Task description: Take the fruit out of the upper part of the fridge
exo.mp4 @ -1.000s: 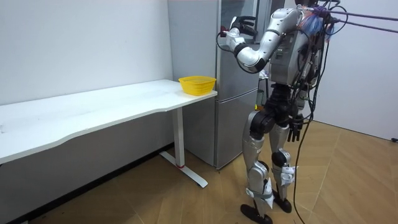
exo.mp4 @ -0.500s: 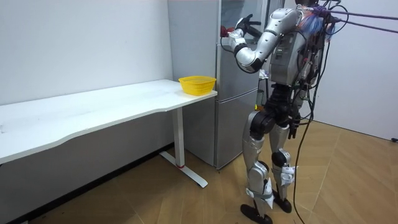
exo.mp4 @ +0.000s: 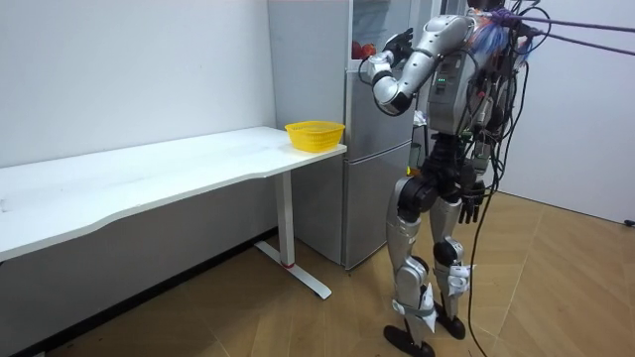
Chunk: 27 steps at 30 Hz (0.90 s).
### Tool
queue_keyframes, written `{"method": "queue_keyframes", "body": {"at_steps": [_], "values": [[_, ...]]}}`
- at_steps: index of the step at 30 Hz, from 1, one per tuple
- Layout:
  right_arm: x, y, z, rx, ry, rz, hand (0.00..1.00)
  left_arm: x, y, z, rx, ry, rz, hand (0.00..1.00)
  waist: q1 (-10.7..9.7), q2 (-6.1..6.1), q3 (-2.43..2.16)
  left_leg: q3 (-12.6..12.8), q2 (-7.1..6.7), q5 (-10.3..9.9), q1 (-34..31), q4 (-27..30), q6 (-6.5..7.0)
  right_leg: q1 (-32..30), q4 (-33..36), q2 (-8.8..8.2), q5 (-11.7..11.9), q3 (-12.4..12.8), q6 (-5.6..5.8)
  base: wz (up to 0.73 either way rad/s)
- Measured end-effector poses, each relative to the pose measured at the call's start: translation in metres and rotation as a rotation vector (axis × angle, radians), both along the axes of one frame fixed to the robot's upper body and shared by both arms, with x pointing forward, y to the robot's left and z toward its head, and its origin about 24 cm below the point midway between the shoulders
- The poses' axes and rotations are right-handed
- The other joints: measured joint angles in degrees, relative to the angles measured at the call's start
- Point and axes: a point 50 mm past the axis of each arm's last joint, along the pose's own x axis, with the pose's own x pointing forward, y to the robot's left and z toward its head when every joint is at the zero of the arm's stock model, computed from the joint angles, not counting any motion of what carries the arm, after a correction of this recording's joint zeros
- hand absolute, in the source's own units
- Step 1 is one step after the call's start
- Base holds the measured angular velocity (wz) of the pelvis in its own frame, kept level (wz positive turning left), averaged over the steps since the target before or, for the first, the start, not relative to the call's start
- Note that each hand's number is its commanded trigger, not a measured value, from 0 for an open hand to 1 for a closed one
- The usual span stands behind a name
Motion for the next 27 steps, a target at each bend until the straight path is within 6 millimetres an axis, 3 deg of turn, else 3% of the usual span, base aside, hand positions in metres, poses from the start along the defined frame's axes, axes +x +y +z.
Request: {"method": "queue_keyframes", "body": {"at_steps": [6,9,12,22,27], "values": [[0.0,-0.001,0.0,-0.008,-0.013,0.008,0.0,-0.001,-0.013,0.003,0.008,-0.013,-0.056,0.0,-1.0,0.48,-0.21,0.4,0.16,0.0,-0.1,0.2,0.0,0.2,0.1,0.13,0.3,0.3,-0.08,0.0],[0.001,-0.002,0.001,-0.009,-0.013,0.017,0.0,0.0,-0.019,0.008,0.008,-0.034,-0.083,0.0,-1.3,1.6,0.21,0.4,0.25,0.0,0.2,0.2,0.0,0.2,0.2,0.23,0.4,0.4,-0.14,0.0],[0.003,-0.001,0.001,-0.003,-0.019,0.025,0.0,0.0,-0.022,0.008,0.003,-0.029,-0.078,0.0,-1.8,2.22,0.34,0.5,0.34,0.0,0.6,0.2,0.0,0.2,0.0,0.53,0.3,1.2,-0.24,-0.07],[0.006,0.0,0.0,-0.012,-0.021,0.04,0.0,-0.005,-0.039,0.009,-0.051,-0.01,-0.122,0.0,-2.4,2.01,0.27,0.6,0.34,0.0,0.6,0.1,-0.01,0.0,0.1,0.74,0.4,1.6,-0.33,-0.01],[0.005,0.003,-0.001,-0.016,-0.011,0.077,0.0,-0.009,-0.054,0.014,-0.099,-0.018,-0.182,0.0,-2.4,0.96,0.12,0.8,0.43,0.0,0.1,0.1,-0.02,-0.3,-0.1,0.75,0.5,1.3,-0.46,0.0]]}}
